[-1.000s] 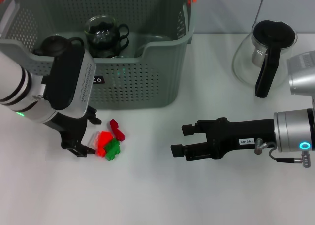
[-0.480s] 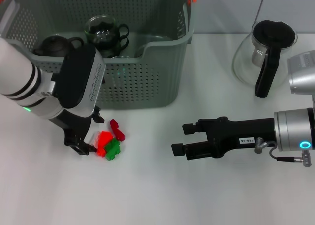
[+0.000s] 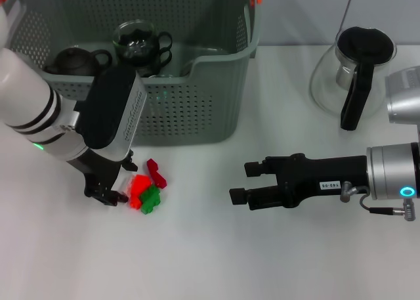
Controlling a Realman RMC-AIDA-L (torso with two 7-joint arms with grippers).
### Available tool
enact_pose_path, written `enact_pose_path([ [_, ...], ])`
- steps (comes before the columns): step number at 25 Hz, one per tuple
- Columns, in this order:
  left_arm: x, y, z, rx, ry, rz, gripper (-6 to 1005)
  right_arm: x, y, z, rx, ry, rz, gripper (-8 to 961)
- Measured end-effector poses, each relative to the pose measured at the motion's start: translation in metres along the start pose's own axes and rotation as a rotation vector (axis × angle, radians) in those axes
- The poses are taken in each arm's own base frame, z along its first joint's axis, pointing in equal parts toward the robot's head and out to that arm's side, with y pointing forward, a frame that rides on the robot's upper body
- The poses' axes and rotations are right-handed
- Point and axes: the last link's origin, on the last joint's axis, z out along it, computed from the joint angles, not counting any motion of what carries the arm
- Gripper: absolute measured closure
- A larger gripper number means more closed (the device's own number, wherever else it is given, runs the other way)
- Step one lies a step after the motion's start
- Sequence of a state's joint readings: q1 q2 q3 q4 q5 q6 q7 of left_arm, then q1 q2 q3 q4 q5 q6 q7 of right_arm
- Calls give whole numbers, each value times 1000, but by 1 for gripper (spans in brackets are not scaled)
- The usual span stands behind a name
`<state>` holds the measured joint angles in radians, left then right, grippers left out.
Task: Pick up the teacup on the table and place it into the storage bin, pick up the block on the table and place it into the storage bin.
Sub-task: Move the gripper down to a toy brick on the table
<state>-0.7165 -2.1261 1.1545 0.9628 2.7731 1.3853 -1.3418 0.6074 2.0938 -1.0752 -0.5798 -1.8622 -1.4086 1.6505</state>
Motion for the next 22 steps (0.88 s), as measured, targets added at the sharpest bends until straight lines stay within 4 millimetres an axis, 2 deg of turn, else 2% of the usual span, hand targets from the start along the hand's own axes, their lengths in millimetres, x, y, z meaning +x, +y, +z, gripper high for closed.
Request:
enact_pose_path([
  [7,4,0,2,-17,-7,20,402,0,0,0,0,0,0,70],
  [22,7,0,1,-27,-21,13,515,-3,-1,1,6,-1,-5,69],
])
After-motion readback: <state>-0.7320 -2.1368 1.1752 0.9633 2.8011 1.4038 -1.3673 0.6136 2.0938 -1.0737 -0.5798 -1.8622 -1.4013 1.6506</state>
